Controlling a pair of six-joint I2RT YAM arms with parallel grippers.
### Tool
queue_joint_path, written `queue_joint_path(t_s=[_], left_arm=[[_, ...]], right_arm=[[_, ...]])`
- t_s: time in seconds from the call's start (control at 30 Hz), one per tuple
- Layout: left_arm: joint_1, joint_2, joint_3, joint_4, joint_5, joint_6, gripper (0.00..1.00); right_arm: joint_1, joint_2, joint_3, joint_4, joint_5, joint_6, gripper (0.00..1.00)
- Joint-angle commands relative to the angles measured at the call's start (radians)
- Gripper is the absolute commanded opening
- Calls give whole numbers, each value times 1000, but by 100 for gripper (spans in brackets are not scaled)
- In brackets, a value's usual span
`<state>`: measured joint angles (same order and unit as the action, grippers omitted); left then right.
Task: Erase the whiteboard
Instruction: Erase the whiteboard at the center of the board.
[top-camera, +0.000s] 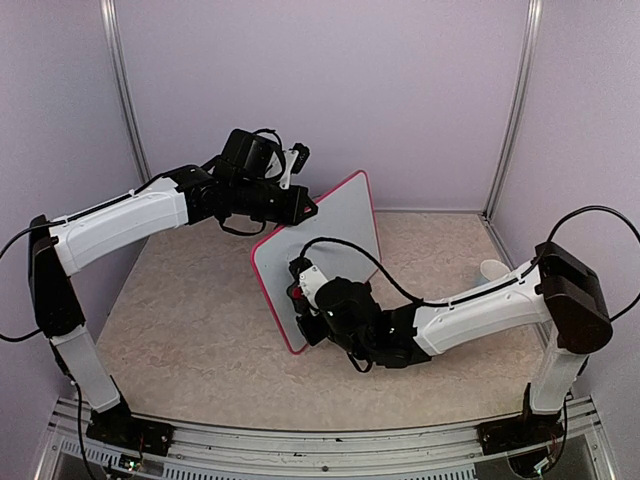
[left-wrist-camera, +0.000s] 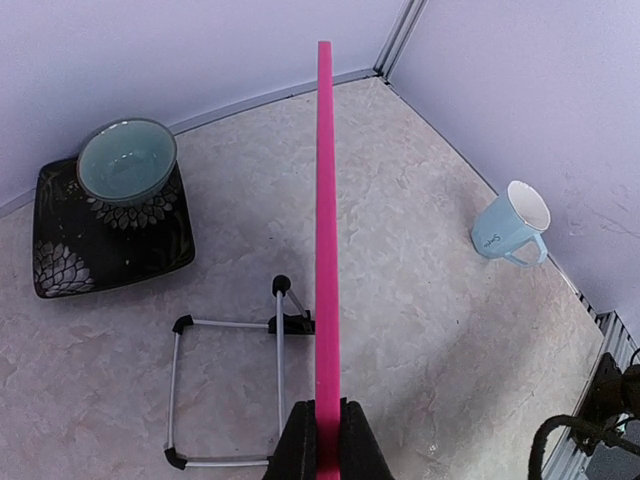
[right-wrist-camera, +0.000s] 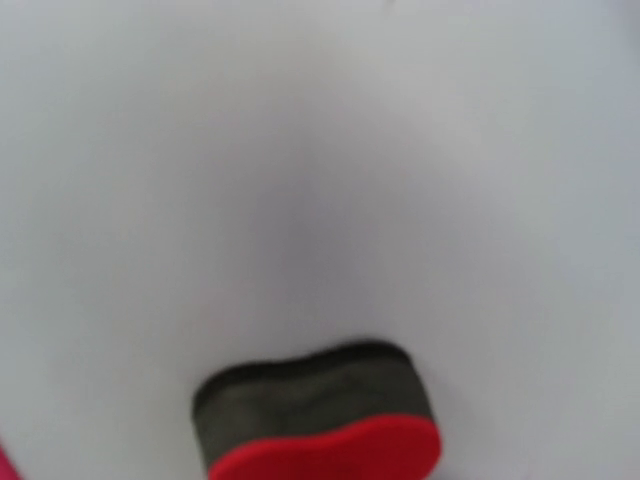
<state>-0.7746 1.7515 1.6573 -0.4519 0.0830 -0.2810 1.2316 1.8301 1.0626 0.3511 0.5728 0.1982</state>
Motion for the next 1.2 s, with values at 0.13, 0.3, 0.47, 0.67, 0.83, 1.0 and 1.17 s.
queue_joint_path(t_s=[0.13, 0.3, 0.47, 0.67, 0.83, 1.0, 1.17], left_arm=[[-34, 51, -29, -126, 25, -27, 0], [-34, 59, -25, -124, 27, -28, 0], [-34, 58, -29, -121, 25, -29, 0], [-34, 67, -25, -122, 30, -28, 0], [-34, 74, -17, -120, 35, -27, 0], [-35, 75, -22, -120, 35, -29, 0], [-36, 69, -29, -119, 33, -34, 0]], right_arm=[[-40, 34, -15, 70, -32, 37, 18], [-39, 71, -58, 81, -84, 92, 17], [-34, 86, -80, 67, -107, 111, 17], [-34, 89, -139, 57, -88, 160, 16], [-35, 96, -150, 54, -75, 152, 16], [-38, 58, -90, 56, -52, 85, 17], [-63, 12, -18, 46, -27, 34, 17]])
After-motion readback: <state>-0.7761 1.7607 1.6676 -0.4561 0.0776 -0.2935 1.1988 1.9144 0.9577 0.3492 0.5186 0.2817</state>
